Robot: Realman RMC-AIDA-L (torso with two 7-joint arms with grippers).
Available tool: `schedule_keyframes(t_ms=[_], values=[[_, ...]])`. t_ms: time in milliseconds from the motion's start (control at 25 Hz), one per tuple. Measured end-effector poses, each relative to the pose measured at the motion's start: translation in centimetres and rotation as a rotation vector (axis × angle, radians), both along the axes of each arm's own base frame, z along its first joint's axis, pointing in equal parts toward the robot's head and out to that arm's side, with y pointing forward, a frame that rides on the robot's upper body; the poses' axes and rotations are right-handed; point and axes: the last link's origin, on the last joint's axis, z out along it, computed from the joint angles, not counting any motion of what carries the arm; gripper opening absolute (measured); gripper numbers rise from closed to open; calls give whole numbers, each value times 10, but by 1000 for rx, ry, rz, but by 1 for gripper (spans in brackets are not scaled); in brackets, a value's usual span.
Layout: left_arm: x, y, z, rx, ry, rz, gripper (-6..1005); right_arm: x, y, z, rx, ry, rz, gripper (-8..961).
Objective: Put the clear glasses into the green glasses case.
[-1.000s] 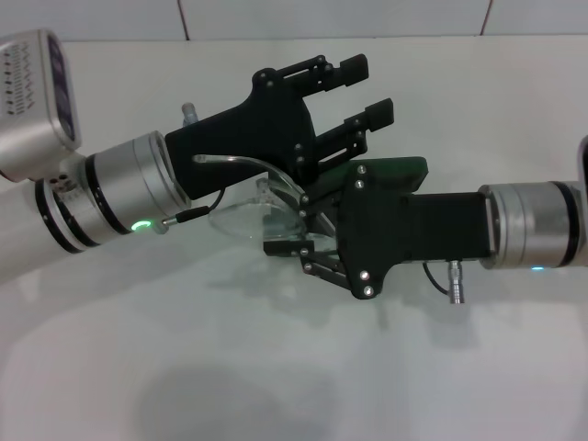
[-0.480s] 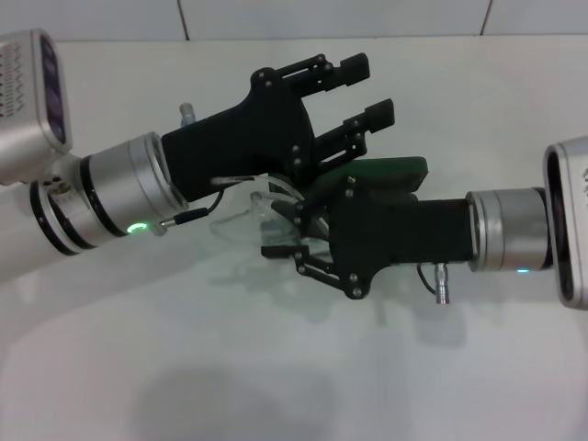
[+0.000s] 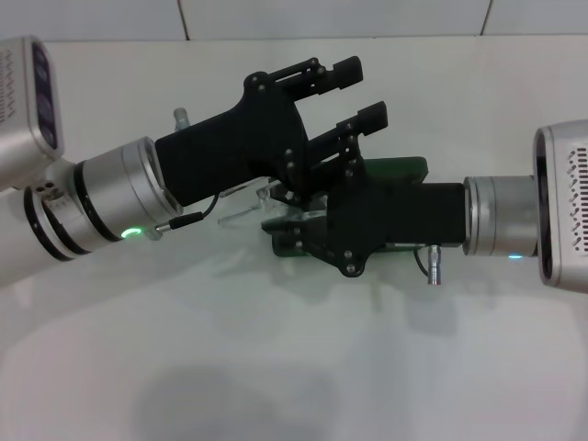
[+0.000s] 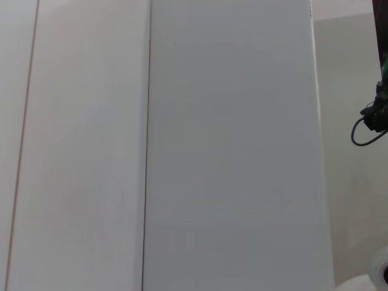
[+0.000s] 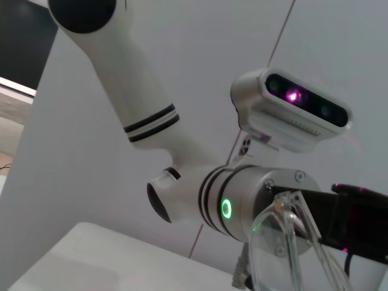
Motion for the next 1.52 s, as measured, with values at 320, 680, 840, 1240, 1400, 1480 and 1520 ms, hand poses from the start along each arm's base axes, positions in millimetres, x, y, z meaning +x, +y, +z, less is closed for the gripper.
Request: schedule_keyframes(t_ms=[320, 680, 840, 1240, 1400, 1480, 1520], values=[[0, 0, 0, 0, -1, 0, 581, 4, 4, -2, 26, -23, -25, 127], [-23, -3, 35, 152, -78, 75, 583, 11, 2, 0, 37, -52, -32, 134], [-52, -7, 61, 280, -125, 196, 584, 15, 1, -4, 45, -143, -44, 137], [-90, -28, 76, 364, -141, 345, 587, 6, -7, -2, 200, -457, -138, 144], [-98, -29, 74, 371, -115, 379, 588, 2, -8, -7, 232, -503, -188, 147], [-98, -28, 72, 368, -106, 385, 589, 4, -8, -8, 236, -506, -213, 149], [-98, -27, 71, 367, -103, 387, 589, 5, -7, -7, 245, -506, -230, 150]])
